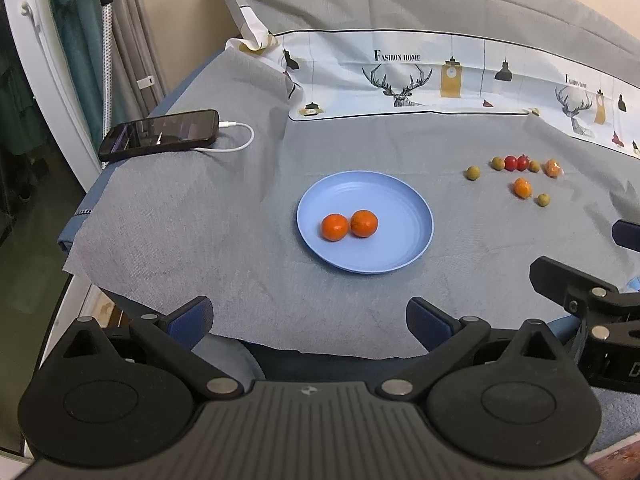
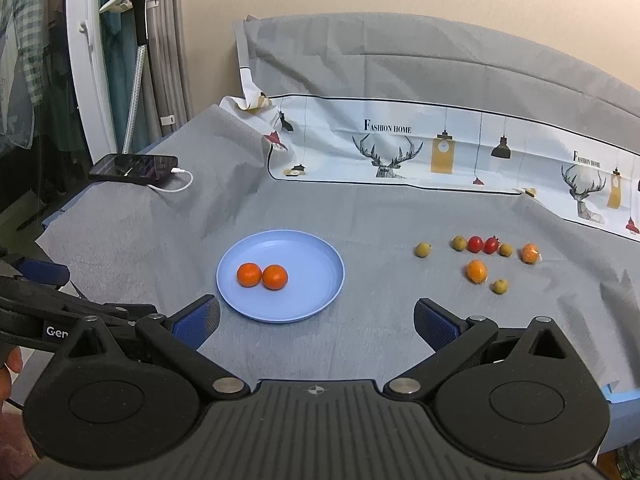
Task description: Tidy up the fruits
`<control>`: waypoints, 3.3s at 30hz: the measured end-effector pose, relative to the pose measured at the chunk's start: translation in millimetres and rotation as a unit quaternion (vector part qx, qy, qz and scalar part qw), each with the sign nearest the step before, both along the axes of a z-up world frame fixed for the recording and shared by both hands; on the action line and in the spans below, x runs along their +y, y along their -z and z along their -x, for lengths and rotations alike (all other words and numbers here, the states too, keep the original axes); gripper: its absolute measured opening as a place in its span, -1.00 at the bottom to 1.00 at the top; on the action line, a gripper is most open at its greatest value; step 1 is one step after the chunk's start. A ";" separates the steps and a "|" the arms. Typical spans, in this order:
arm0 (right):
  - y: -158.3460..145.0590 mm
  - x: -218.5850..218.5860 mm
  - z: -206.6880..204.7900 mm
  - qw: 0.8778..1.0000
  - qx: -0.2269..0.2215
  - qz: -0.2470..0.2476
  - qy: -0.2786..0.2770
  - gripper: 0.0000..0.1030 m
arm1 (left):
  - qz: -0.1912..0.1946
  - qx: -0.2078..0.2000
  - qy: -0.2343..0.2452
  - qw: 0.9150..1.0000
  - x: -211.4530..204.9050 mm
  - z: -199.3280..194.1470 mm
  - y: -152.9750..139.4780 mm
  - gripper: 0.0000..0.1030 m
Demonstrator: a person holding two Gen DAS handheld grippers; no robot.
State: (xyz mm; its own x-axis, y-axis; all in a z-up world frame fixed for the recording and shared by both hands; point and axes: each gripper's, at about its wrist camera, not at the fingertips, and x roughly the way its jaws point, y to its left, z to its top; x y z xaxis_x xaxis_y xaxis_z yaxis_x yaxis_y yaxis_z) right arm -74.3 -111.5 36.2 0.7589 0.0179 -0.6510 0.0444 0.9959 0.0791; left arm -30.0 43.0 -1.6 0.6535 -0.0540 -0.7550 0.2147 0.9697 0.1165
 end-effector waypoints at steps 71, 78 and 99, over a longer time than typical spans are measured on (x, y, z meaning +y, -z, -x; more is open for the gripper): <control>224.6 -263.2 -155.4 0.963 0.076 0.008 0.257 0.99 | -0.098 0.115 0.068 0.986 -208.1 -171.2 80.2 0.99; 239.7 -278.8 -174.0 0.976 0.053 0.036 0.208 -0.18 | -0.100 0.105 0.089 0.985 -271.5 -210.8 102.6 0.99; 247.3 -344.7 -155.5 0.913 0.057 0.038 0.401 -0.47 | 0.012 0.172 0.202 0.964 -431.8 -257.2 182.6 -0.20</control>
